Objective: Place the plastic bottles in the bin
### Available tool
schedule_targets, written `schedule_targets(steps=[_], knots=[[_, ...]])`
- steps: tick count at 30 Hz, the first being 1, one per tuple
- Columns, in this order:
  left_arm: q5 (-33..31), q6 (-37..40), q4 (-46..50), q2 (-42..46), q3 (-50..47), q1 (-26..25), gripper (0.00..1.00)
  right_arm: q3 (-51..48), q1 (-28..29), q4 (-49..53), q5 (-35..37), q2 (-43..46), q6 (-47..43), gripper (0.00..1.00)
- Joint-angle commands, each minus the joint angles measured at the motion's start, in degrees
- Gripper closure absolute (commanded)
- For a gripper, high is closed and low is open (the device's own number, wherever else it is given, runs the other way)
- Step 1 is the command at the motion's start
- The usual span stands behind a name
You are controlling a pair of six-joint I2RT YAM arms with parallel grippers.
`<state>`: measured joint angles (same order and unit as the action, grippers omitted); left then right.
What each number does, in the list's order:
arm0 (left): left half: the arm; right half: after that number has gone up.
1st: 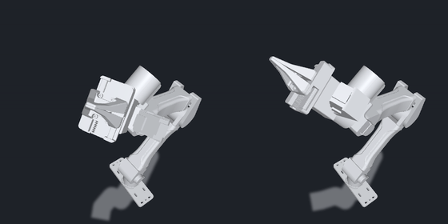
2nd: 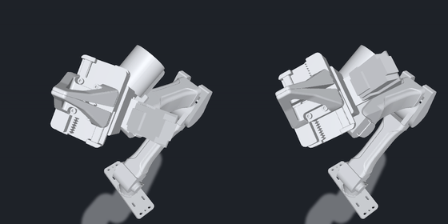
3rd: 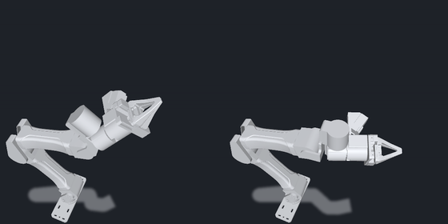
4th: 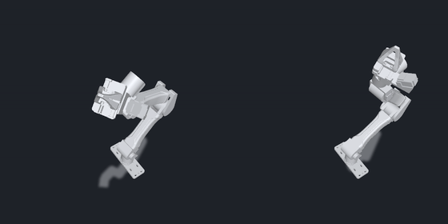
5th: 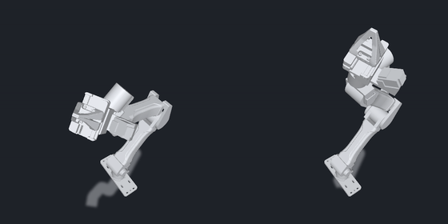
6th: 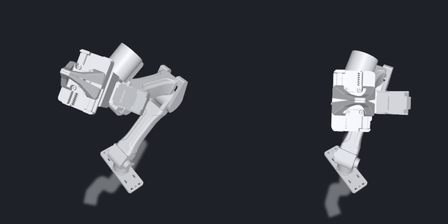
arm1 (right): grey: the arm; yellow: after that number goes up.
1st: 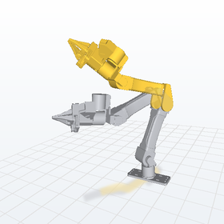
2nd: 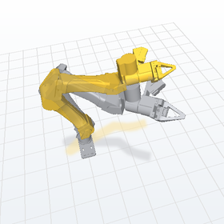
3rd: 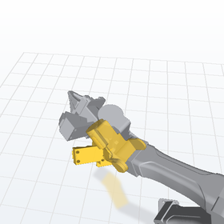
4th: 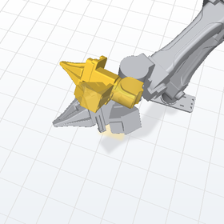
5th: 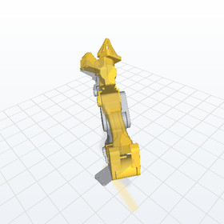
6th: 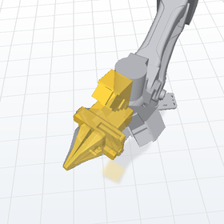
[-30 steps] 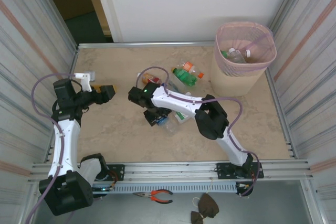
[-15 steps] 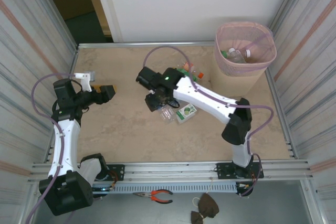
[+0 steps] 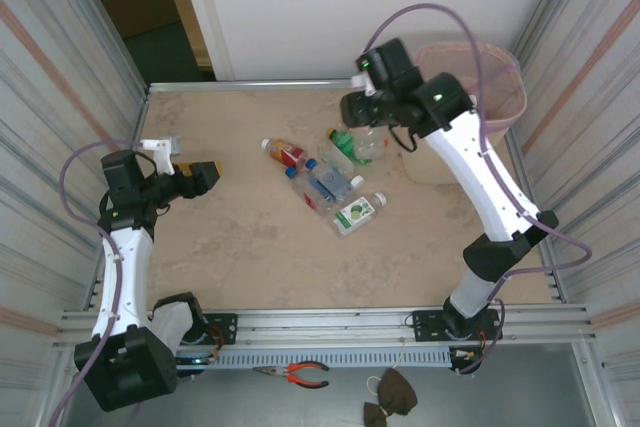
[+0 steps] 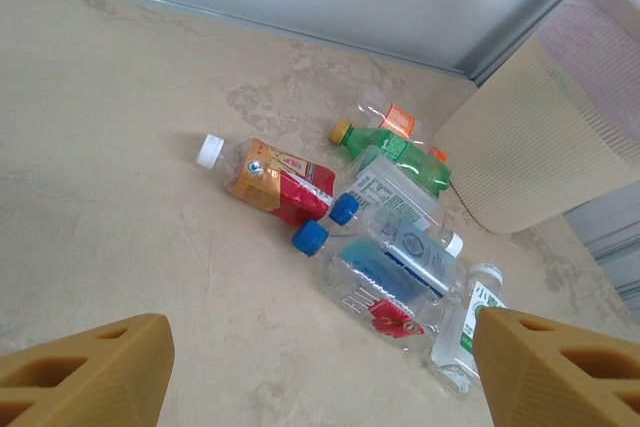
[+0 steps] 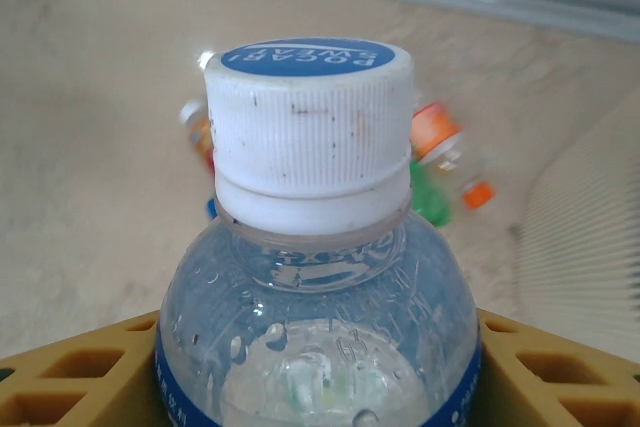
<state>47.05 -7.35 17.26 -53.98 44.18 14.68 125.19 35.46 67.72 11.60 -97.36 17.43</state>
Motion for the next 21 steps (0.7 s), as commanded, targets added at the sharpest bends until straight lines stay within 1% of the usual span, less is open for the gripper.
schedule_targets(steps=[1,5,10,17,21], knots=[[1.9,-2.1,-0.6,1.8,-0.9,0.5,0.21,3.9,-5.4,0.7,-0.5,1.9,-5.1,0.39],[0.9,0.1,1.4,1.7,-0.6,0.5,0.21,6.9,-13.0,-0.9,-0.8,2.1,-9.2,0.39],[1.5,1.9,2.4,1.4,-0.5,0.4,0.21,6.5,-21.9,-5.6,-1.6,2.2,-13.2,0.39],[0.3,2.5,2.6,1.4,-0.4,0.5,0.21,5.7,-29.0,-11.7,-1.7,-0.2,-17.2,0.39],[0.8,2.2,2.4,1.1,-0.5,0.6,0.21,6.9,-32.4,-12.5,-2.8,-3.2,-18.3,0.39]])
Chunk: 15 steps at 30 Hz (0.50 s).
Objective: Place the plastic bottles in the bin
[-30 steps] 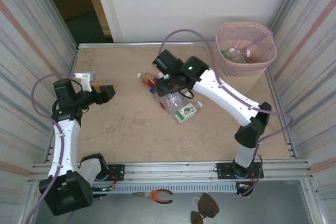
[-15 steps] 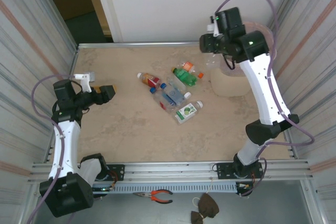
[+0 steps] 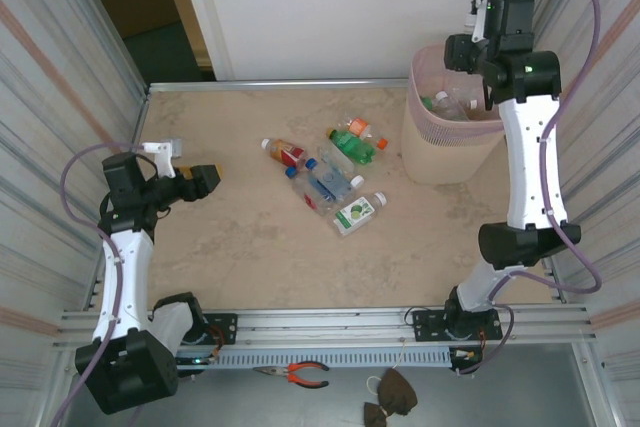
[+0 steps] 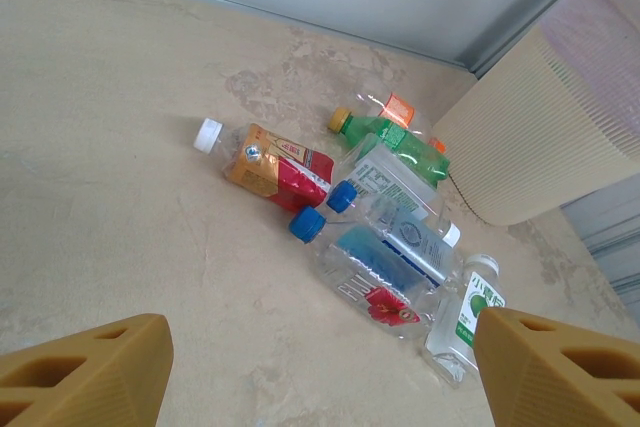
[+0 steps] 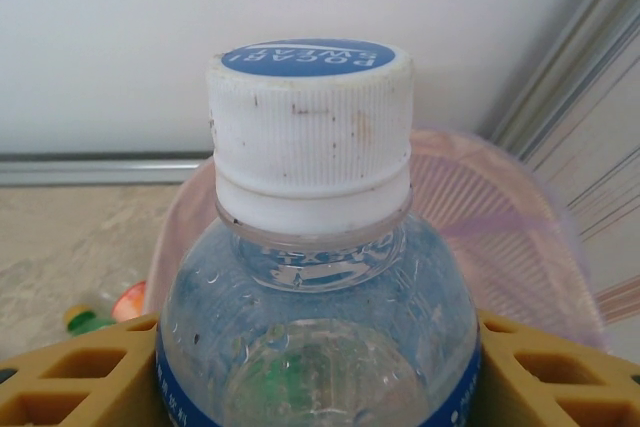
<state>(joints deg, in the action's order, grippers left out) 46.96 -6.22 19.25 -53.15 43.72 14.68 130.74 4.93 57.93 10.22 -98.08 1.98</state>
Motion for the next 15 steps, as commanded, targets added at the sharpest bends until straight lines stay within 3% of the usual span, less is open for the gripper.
schedule_targets(steps=[1,15], knots=[[1.1,0.9,0.3,0.3,-0.1,0.6,0.21,1.8,-2.6,-2.6,-1.7,-3.3,-2.9,0.39],[2.0,0.3,-0.3,0.5,-0.3,1.0,0.21,-0.8,-7.0,1.5,-1.8,-14.0,-4.2,0.4]])
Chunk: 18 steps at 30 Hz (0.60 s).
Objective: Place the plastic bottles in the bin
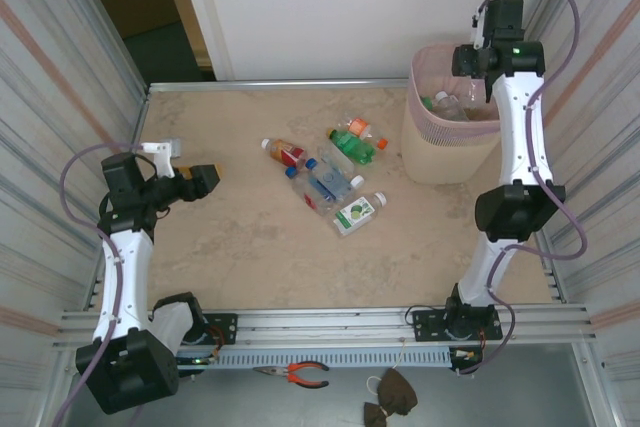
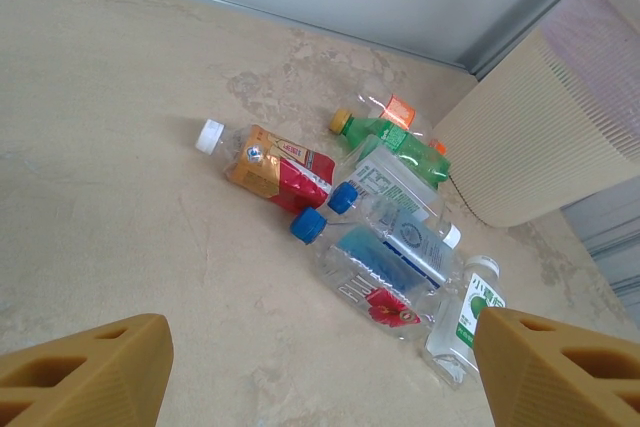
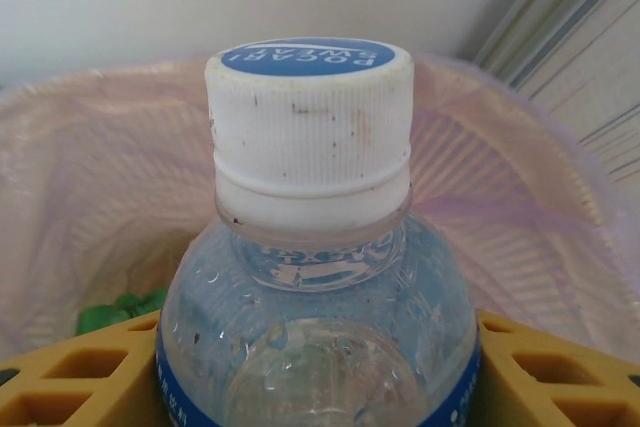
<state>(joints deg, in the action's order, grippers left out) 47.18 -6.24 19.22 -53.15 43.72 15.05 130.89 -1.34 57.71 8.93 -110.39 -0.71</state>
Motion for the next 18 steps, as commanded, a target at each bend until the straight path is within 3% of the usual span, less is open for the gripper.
schedule_targets(steps=[1,9,18], knots=[[1.9,0.4,-0.2,0.6,-0.4,0.7,0.21,-1.4,-0.8,2.0,0.0,-2.4,-1.5,0.4],[1.7,0.3,-0.2,0.8,-0.5,0.6,0.21,-4.3,-1.3,5.3,3.6,-6.3,-1.2,0.41],[2.1,0.1,-0.4,0.2,-0.4,0.6,0.21,-14.5,-1.7,5.0,8.6,-5.2,-0.2,0.4]])
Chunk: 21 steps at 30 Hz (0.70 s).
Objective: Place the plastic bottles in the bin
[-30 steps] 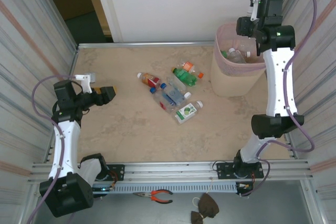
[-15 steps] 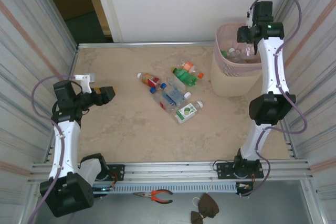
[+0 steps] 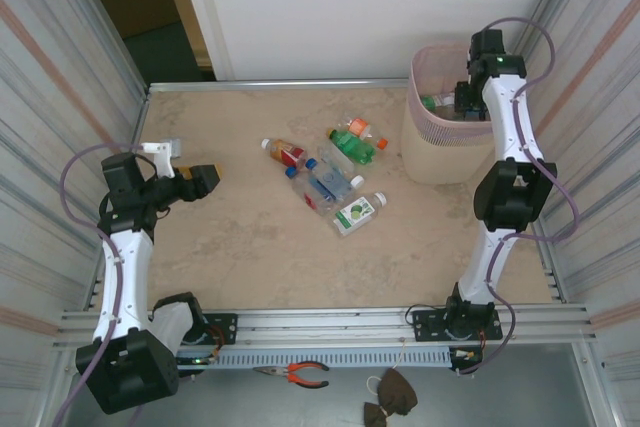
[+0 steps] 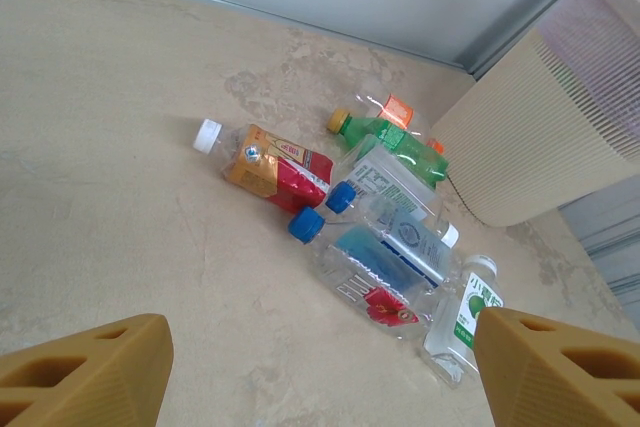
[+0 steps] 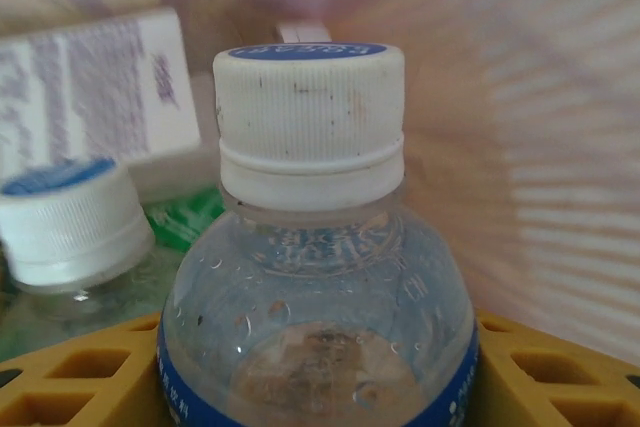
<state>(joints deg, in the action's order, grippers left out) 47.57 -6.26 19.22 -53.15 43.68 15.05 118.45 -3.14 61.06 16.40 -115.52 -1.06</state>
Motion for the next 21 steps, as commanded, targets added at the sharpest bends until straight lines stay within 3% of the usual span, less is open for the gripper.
schedule_targets(steps=[1,10,16,21], knots=[[1.6,0.1,-0.4,0.2,-0.4,0.6,0.21,-2.9,-0.1,1.3,1.0,-0.2,0.4,0.4],[1.6,0.1,-0.4,0.1,-0.4,0.6,0.21,-9.4,-0.4,-1.7,-1.3,-2.1,2.5,0.38],[1.5,0.1,-0.4,0.0,-0.4,0.7,0.21,-6.6,-0.1,0.4,-3.1,0.4,3.9,0.24],[1.4,0.1,-0.4,0.0,-0.4,0.6,0.21,-2.8,0.3,3.0,-3.5,5.0,4.5,0.17]])
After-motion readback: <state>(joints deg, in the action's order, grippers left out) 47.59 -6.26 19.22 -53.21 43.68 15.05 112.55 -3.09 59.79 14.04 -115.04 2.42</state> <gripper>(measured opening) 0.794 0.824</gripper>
